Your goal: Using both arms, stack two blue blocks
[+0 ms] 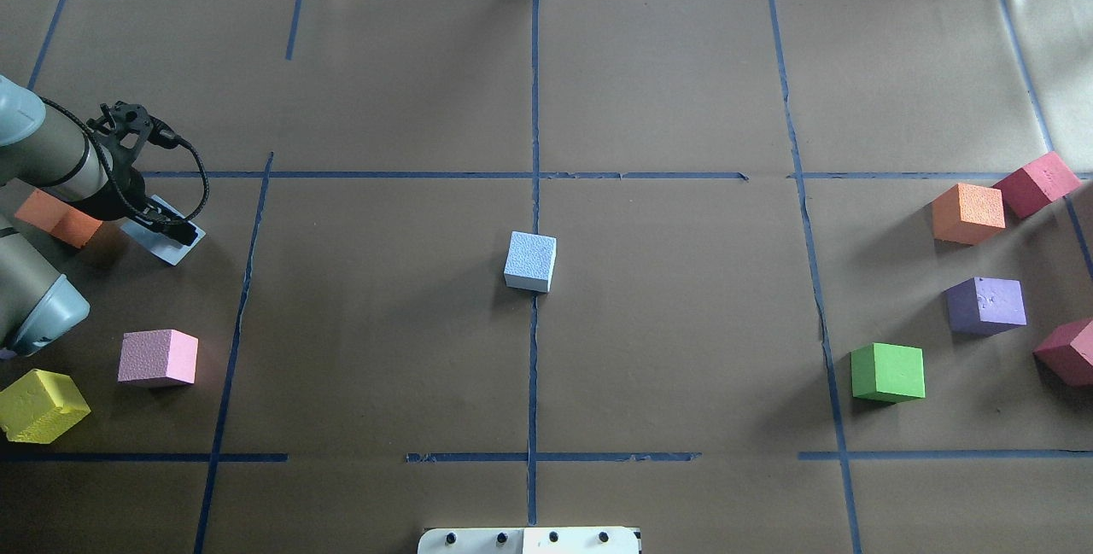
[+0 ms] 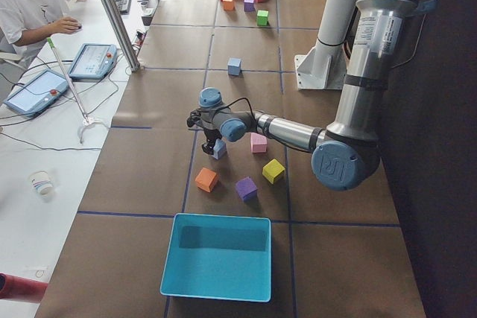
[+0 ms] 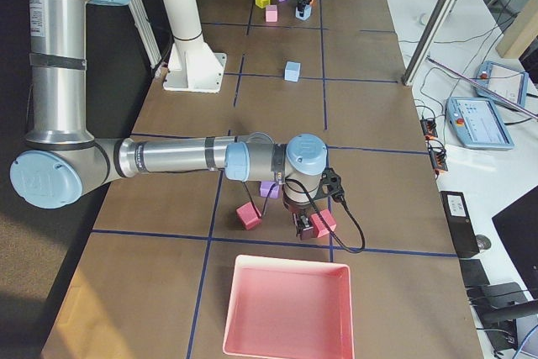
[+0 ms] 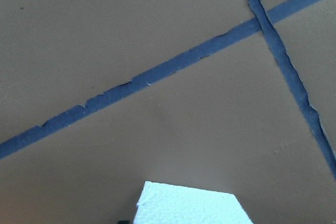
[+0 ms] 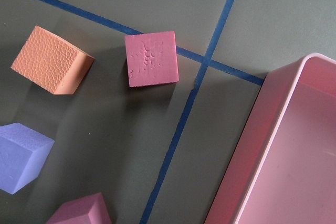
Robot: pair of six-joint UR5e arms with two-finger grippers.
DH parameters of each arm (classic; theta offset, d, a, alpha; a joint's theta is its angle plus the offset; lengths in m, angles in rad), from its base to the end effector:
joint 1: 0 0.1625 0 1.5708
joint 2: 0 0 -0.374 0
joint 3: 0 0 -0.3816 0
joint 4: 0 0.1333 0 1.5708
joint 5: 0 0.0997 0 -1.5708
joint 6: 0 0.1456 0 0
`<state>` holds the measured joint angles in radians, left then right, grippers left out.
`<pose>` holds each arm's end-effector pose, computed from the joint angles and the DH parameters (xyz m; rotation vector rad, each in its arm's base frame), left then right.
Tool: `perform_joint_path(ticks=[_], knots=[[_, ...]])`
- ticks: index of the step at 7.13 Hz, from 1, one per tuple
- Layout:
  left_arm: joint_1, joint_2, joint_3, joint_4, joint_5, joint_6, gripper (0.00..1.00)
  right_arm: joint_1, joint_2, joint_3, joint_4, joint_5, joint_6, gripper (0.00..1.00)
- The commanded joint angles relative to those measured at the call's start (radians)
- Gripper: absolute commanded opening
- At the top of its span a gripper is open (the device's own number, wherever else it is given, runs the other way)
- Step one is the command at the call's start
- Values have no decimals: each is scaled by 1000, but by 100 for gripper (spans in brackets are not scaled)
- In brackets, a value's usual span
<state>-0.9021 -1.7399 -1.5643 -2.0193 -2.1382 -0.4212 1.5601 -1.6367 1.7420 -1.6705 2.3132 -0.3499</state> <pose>0.3236 -0.4983 0.5127 0.2249 0.7827 0.4071 0.0300 -0.4555 0.6023 0.1313 -0.7347 -0.3459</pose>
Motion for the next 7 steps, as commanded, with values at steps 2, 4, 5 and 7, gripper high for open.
perform_joint_path(ticks=[2, 4, 5, 7], knots=[[2, -170, -138, 205, -6, -334, 58, 0, 0, 4, 0, 2, 2, 100], [130, -439, -154, 463, 82, -611, 59, 0, 0, 2, 0, 2, 2, 100], [187, -516, -154, 493, 131, -708, 59, 0, 0, 2, 0, 2, 2, 100], [329, -617, -104, 494, 262, -826, 60, 0, 0, 2, 0, 2, 2, 100]])
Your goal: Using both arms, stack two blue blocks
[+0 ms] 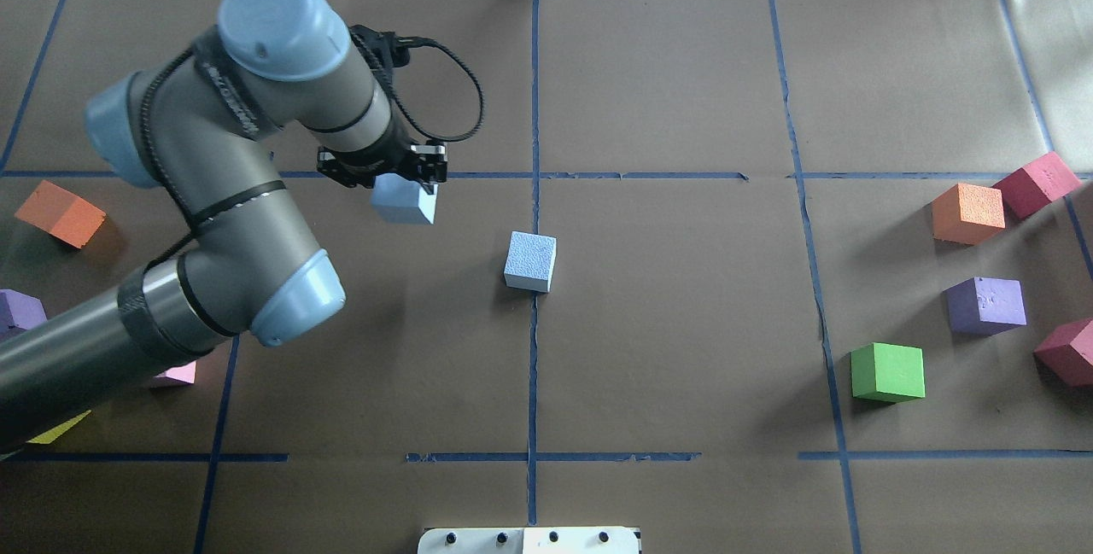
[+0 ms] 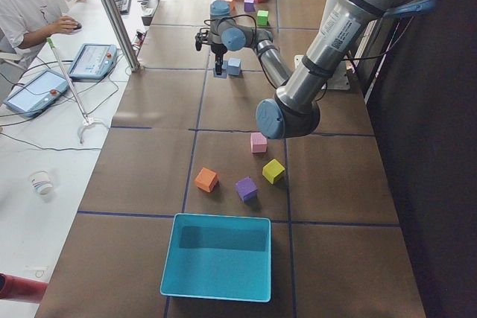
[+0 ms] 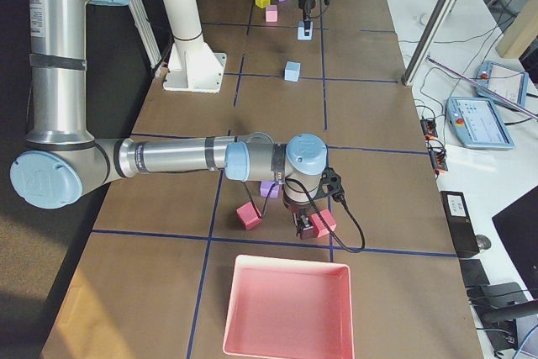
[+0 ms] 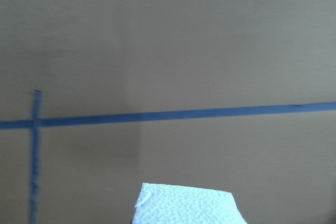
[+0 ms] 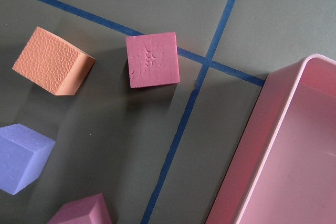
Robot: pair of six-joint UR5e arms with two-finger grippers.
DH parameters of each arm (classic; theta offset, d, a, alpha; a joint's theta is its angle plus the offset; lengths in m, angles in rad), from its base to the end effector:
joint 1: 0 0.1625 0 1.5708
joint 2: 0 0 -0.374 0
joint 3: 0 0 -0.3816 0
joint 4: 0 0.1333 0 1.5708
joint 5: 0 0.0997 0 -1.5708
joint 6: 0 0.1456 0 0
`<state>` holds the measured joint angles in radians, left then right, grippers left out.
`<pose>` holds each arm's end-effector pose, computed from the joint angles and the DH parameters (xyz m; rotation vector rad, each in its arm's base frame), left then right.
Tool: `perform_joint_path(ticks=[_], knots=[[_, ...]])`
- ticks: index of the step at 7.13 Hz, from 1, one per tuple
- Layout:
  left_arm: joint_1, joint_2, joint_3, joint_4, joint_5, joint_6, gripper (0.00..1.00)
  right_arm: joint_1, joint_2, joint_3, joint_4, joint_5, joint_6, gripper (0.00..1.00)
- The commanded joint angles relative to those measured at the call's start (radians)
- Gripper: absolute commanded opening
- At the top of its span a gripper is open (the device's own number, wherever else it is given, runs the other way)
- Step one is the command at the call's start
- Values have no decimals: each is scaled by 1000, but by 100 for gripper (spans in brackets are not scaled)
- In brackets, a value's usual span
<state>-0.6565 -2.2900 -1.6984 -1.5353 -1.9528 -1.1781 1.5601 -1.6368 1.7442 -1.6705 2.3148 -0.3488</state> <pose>0.4792 -0.4690 0.1787 0.0890 0.8735 -0.0917 0.0298 -0.4556 0.6011 0.1331 -0.7360 -0.3456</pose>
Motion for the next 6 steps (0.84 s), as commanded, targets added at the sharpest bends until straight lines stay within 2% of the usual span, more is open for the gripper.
perform_joint_path(ticks=[1, 3, 6], knots=[[128, -104, 66, 9, 128, -105, 60, 0, 0, -2, 0, 0, 1, 100], [176, -214, 202, 9, 164, -126, 61, 0, 0, -3, 0, 0, -1, 100], [176, -217, 230, 10, 166, -112, 59, 0, 0, -3, 0, 0, -1, 100]])
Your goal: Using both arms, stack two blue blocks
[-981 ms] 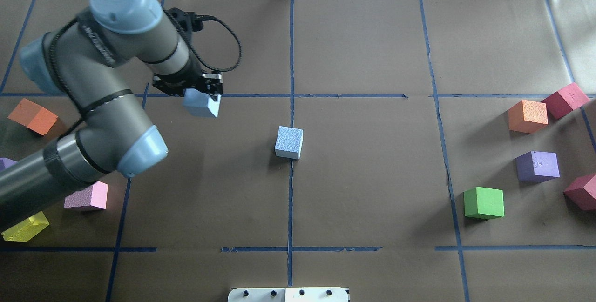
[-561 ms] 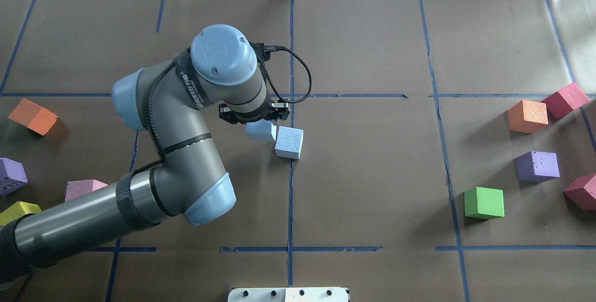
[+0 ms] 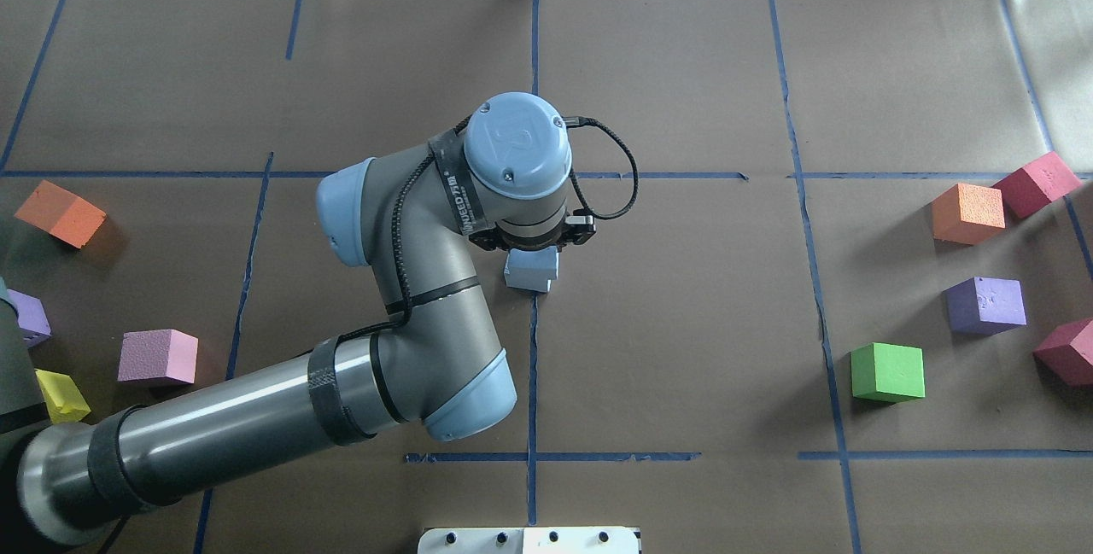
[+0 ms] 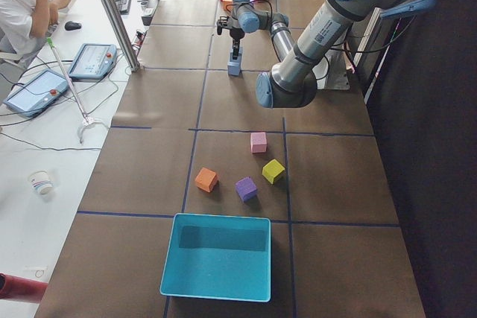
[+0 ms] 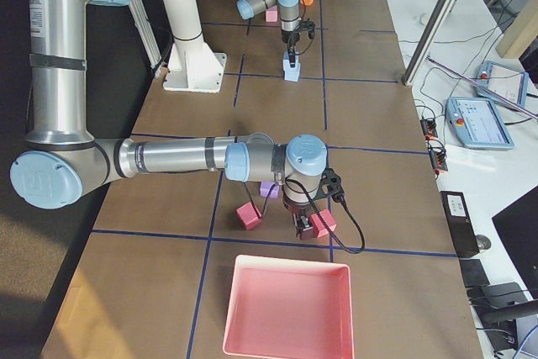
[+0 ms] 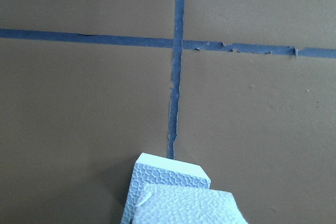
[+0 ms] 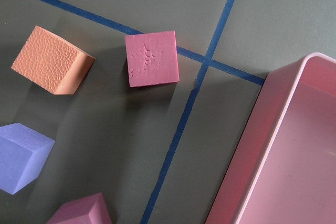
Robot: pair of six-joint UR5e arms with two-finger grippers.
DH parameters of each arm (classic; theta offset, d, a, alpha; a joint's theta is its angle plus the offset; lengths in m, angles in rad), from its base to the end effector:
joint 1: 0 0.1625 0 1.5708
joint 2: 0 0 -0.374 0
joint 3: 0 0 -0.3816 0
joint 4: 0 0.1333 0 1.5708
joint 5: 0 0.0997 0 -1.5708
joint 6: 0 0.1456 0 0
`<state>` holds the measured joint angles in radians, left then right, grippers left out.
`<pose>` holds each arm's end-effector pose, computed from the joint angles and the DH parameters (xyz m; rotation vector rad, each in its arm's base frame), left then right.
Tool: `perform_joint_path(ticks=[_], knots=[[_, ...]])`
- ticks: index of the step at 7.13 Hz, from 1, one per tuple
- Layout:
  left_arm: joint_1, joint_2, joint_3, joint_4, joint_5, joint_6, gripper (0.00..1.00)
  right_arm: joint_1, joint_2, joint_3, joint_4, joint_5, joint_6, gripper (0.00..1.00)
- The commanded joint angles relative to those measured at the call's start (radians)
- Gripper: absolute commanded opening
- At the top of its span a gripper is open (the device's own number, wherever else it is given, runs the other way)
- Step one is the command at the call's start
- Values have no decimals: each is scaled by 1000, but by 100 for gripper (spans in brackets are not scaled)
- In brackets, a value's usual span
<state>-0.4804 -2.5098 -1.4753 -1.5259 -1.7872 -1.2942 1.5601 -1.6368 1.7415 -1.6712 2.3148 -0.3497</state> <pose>0.5975 -0.4264 0.1261 0.1037 0.8149 -0.1058 0.0298 -0.4553 0.6025 0.1302 -0.7365 -0.3451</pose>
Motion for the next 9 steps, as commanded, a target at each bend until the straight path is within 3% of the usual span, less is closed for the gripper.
perform_joint_path(ticks=[1, 4, 5, 6, 8, 9], knots=[[-3, 20, -3, 1, -1, 42, 59, 0, 0, 0, 1, 0, 0, 100], [-4, 23, -5, 1, -8, 45, 59, 0, 0, 0, 1, 0, 0, 100], [-4, 23, -5, 1, -6, 45, 83, 0, 0, 0, 1, 0, 0, 100], [-6, 23, -13, 1, -8, 45, 100, 0, 0, 0, 1, 0, 0, 100], [-41, 20, -34, 1, -23, 49, 100, 0, 0, -3, 1, 0, -2, 100], [-120, 28, -68, 33, -170, 106, 100, -2, 0, -7, 1, 0, -2, 100]])
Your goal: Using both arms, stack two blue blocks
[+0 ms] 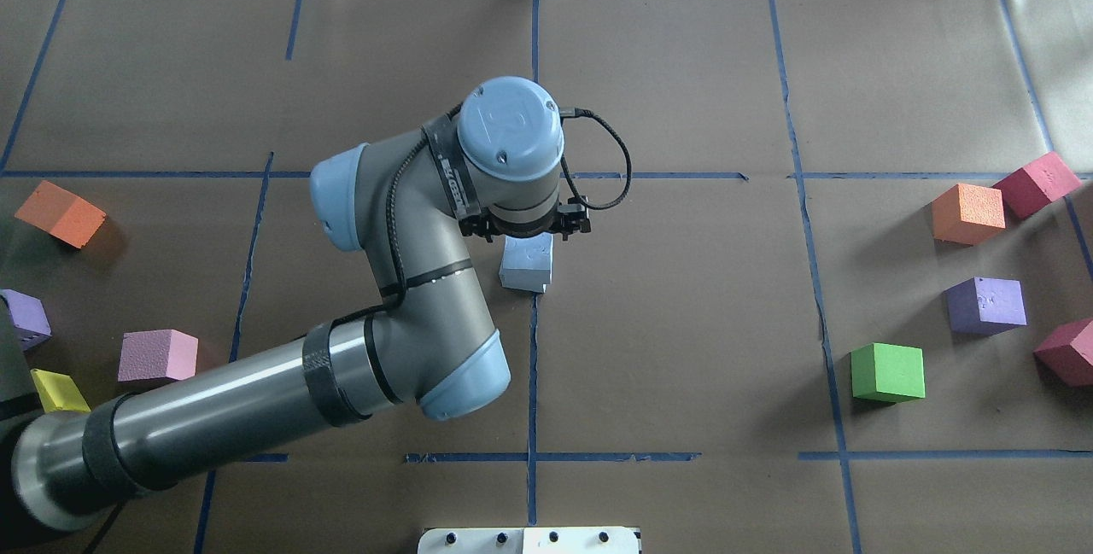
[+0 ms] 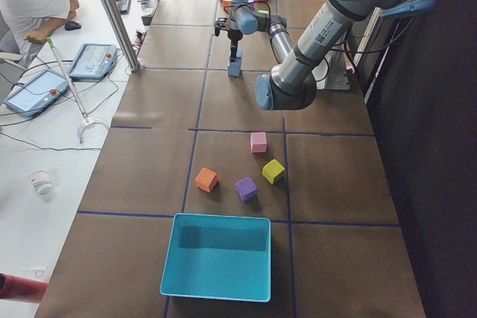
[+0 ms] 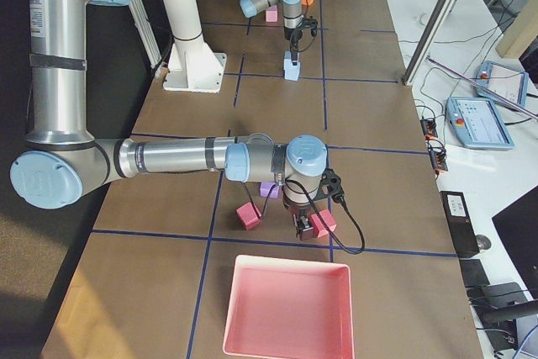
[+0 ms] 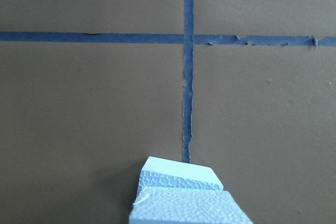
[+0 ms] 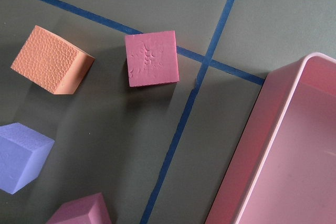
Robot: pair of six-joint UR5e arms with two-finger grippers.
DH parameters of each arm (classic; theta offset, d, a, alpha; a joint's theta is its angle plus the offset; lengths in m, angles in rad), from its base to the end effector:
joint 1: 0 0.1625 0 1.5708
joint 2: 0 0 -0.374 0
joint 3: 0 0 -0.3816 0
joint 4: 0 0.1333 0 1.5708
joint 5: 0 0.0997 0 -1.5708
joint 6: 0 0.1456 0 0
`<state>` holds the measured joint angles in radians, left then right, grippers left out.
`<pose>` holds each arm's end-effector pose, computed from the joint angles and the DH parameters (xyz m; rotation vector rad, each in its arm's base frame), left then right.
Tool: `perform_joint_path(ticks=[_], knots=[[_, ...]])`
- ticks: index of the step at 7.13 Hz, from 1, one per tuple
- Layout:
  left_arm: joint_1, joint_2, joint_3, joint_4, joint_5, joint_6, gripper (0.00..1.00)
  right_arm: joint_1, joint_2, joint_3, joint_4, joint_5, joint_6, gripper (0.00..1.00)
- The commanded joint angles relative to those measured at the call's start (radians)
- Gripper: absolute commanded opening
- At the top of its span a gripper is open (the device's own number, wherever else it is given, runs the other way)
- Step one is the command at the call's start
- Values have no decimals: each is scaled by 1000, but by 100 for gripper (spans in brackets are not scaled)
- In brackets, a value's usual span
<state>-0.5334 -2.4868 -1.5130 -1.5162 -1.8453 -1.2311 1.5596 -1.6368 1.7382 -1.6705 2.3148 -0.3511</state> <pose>0.5690 -0.4450 0.1270 0.1024 0.8330 -0.0719 0.0296 -0.4552 0.6040 0.1281 -0.7369 -0.3460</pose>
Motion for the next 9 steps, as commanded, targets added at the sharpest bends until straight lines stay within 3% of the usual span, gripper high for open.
perform_joint_path(ticks=[1, 2, 4, 5, 7, 9], knots=[[-156, 90, -153, 118, -217, 199, 100, -1, 0, -3, 0, 0, 0, 100], [-242, 226, -293, 175, -244, 379, 100, -1, 0, -8, 0, 0, 1, 100], [-469, 516, -427, 174, -346, 693, 100, -3, 9, -26, 0, 0, 14, 100], [-597, 642, -446, 159, -356, 881, 100, -3, 14, -35, 0, 0, 14, 100], [-854, 820, -391, 159, -457, 1263, 100, -3, 17, -36, 0, 0, 41, 100], [-954, 1016, -369, 148, -467, 1369, 100, -3, 20, -22, 0, 6, 184, 100]])
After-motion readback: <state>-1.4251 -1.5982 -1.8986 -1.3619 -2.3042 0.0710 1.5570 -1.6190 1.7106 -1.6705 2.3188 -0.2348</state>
